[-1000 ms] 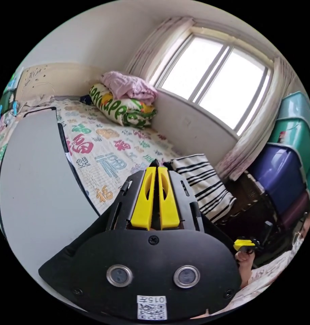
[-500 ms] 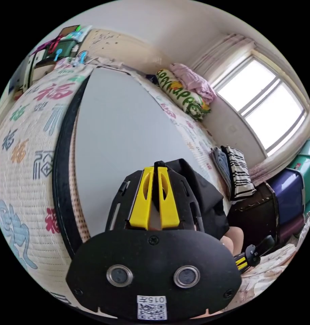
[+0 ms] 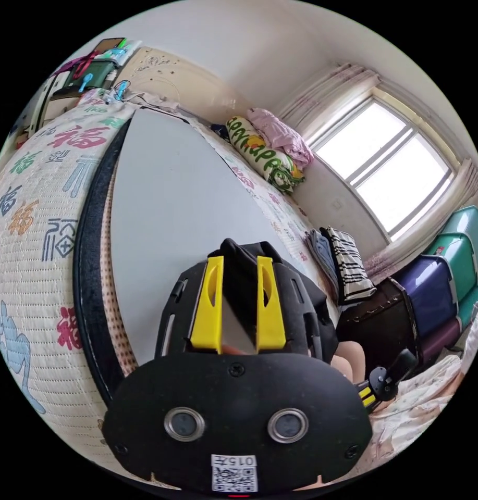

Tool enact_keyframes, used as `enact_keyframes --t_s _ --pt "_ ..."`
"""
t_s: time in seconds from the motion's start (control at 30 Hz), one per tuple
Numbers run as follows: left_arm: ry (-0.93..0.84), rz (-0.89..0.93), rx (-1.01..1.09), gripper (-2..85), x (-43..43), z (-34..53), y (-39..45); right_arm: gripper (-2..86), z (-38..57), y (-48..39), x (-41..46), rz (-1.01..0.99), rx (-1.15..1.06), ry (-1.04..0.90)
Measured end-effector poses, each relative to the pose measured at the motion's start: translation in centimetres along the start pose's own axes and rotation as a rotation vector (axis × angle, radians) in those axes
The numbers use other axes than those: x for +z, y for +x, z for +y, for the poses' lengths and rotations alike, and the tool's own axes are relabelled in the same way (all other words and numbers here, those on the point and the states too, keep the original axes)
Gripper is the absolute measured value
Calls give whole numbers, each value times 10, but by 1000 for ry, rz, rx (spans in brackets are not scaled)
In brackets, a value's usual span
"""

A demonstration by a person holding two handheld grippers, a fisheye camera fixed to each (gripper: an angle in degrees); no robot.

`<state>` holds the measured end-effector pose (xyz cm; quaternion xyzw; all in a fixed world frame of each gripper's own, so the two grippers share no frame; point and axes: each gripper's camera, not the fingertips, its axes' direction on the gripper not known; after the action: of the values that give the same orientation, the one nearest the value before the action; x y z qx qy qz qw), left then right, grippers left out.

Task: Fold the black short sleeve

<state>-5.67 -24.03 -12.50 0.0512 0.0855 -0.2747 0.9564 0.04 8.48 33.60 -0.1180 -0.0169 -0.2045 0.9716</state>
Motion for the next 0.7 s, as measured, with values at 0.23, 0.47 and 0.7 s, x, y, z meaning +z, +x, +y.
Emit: enact_keyframes --t_s 0.23,0.47,0.7 --pt "-116 -45 18 23 34 -34 41 0 35 53 -1 -13 -25 -6" --pt "-173 -199 59 11 52 -40 86 8 41 95 25 -27 -98 -96" --pt "-161 -178 56 8 61 -33 114 43 89 181 -19 -456 -419 -308"
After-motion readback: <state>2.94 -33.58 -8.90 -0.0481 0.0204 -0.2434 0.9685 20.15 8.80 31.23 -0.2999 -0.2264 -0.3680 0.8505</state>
